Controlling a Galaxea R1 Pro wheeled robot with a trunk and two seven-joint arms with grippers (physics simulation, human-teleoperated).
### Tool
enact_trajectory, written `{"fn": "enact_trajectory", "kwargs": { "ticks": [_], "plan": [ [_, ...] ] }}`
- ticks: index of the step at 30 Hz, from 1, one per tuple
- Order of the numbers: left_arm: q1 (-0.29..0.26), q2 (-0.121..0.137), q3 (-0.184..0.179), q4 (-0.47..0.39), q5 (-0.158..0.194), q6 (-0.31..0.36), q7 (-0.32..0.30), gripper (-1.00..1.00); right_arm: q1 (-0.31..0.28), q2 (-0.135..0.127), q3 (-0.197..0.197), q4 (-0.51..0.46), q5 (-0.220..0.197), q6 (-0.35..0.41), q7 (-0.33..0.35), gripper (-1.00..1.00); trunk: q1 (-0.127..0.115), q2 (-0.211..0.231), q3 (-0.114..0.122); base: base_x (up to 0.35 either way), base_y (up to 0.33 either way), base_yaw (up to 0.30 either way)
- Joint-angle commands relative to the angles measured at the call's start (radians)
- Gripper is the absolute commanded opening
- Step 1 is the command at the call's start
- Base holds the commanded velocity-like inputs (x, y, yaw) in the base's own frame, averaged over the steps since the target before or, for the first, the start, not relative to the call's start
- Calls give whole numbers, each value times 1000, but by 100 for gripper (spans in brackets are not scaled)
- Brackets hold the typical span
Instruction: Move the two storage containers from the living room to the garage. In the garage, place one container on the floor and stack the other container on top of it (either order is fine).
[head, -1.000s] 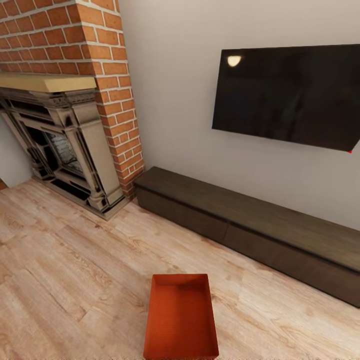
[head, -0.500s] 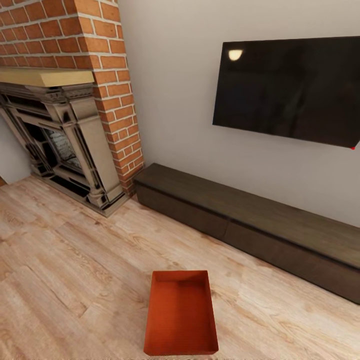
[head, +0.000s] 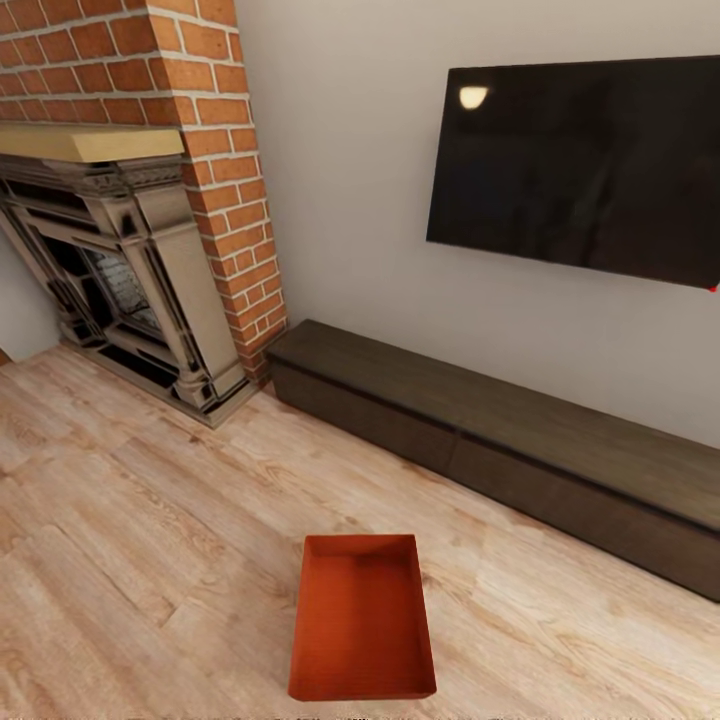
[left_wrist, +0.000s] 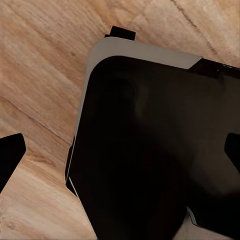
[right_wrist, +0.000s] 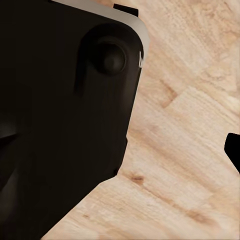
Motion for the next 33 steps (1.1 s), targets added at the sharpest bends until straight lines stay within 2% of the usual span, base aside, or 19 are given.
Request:
{"fn": "enact_trajectory", "kwargs": {
  "ticks": [1,33],
  "plan": [
    [0,0,-8,1,9,-3,0,100,-1,0,4,3,4,-5,-2,100,0,-1,-2,0,0,0],
    [0,0,-8,1,9,-2,0,100,-1,0,4,3,3,-1,11,100,0,-1,-51,0,0,0]
  ]
}}
